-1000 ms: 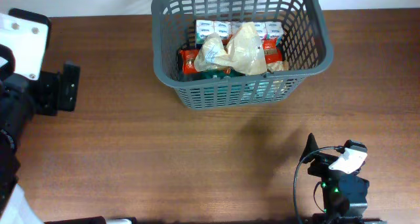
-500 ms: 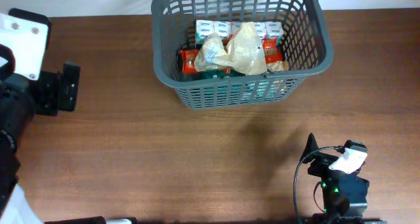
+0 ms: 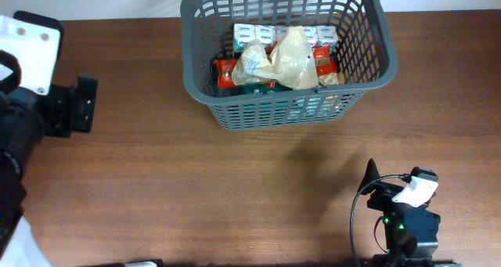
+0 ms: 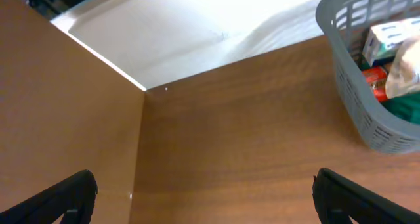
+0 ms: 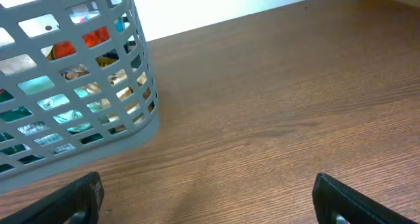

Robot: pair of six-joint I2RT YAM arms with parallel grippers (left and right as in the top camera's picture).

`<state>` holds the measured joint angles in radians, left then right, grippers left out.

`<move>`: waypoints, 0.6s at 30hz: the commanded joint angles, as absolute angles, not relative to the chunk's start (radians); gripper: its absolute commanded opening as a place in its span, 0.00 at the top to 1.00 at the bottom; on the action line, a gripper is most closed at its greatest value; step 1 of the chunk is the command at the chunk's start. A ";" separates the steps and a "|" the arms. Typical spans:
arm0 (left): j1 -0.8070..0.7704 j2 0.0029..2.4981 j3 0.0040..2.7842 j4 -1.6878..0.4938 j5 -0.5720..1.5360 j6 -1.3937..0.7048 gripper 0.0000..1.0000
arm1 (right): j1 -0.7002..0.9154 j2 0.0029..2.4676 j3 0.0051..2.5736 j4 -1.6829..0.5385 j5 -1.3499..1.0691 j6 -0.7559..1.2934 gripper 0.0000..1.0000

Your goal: Pack container

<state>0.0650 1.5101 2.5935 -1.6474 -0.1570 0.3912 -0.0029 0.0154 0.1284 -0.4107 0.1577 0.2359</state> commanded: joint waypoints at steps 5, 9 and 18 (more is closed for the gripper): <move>0.070 1.294 2.122 -1.277 0.038 0.374 0.01 | 0.006 0.004 0.120 -0.407 0.177 0.241 0.01; 0.070 1.106 1.740 -0.964 0.178 0.374 0.01 | 0.006 0.004 0.120 -0.407 0.177 0.241 0.01; 0.057 0.648 0.918 -0.453 0.248 0.374 0.01 | 0.006 0.004 0.120 -0.407 0.177 0.241 0.01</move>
